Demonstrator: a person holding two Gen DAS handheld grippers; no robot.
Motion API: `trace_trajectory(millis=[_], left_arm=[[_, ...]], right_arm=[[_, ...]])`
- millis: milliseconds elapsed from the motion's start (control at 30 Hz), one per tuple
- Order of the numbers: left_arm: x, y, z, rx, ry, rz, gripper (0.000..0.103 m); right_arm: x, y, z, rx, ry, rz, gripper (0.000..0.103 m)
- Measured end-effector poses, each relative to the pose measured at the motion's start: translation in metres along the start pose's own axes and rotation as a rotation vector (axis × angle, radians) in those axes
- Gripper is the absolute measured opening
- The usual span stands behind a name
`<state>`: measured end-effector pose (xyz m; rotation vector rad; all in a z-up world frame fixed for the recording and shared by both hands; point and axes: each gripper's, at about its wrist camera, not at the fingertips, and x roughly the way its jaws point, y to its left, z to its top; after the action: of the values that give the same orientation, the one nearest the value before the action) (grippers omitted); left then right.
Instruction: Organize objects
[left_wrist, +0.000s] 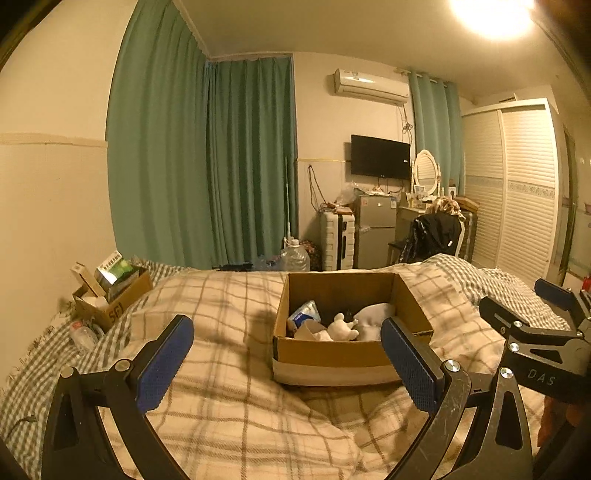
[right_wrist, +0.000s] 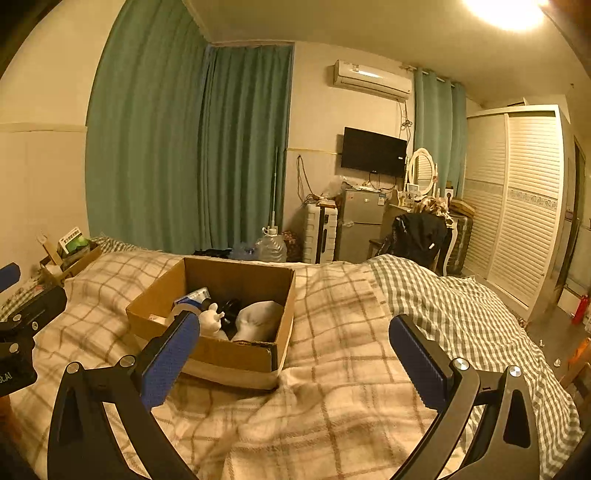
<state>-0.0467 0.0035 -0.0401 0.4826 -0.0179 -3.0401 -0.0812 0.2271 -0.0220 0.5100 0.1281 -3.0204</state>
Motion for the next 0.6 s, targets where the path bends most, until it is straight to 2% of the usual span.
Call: trace_trajectory(millis=[600], left_arm=[[0.0021,-0.0040,-0.0028,0.007,0.020,-0.002,0.103]], right_arm=[[-0.0005,0.0065,-0.0019,-0.012,0.011,0.012,0.103]])
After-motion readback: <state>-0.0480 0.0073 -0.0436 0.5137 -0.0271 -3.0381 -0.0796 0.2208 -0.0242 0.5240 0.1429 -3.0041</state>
